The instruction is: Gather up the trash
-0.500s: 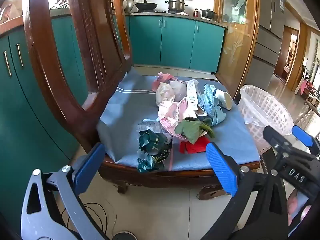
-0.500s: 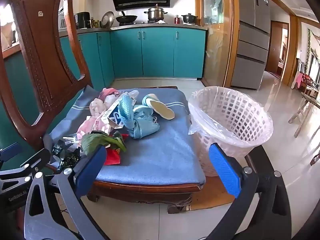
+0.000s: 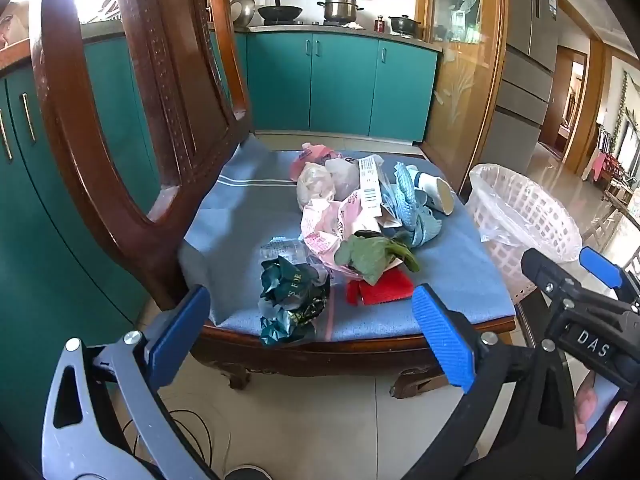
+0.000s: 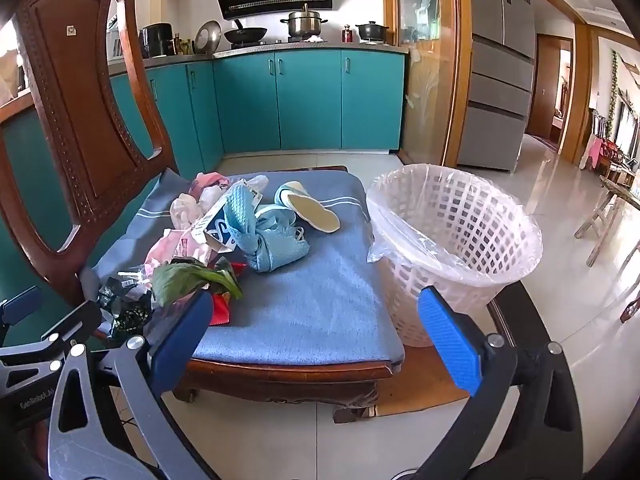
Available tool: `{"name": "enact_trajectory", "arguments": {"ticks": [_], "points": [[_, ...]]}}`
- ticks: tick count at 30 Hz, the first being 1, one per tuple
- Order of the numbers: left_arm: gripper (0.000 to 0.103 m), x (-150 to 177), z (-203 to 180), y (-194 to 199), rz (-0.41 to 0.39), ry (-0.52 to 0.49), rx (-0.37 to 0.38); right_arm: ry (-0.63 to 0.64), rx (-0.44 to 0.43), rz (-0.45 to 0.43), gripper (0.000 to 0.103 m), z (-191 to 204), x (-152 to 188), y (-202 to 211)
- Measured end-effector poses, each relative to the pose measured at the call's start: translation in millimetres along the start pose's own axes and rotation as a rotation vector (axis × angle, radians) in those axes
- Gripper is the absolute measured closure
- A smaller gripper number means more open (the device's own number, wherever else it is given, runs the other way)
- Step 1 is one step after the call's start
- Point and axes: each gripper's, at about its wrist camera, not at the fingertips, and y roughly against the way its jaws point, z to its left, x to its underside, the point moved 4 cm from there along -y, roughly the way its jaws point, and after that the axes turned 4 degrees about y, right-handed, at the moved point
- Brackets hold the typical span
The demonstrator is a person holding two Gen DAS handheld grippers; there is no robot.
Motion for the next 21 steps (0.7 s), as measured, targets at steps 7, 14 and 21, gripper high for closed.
{"name": "enact_trajectory", "arguments": {"ticks": [7, 14, 21], "points": [[0.003, -2.2, -1.7, 1.8, -0.013, -0.007, 0.0, -0.004, 0.002, 0.002, 0.003, 0.4, 1.3, -0.7], [0.003, -2.6, -1.8, 1.4, -0.014, -0.007, 0.003, -0.008, -0.001, 0.006, 0.003, -1.6, 2.2, -0.2], [0.003, -1.7, -4.5, 2.4, -0.014, -0.014, 0.006, -0.013, 0.0, 0.012, 0.003, -2.8, 1.9, -0.7]]}}
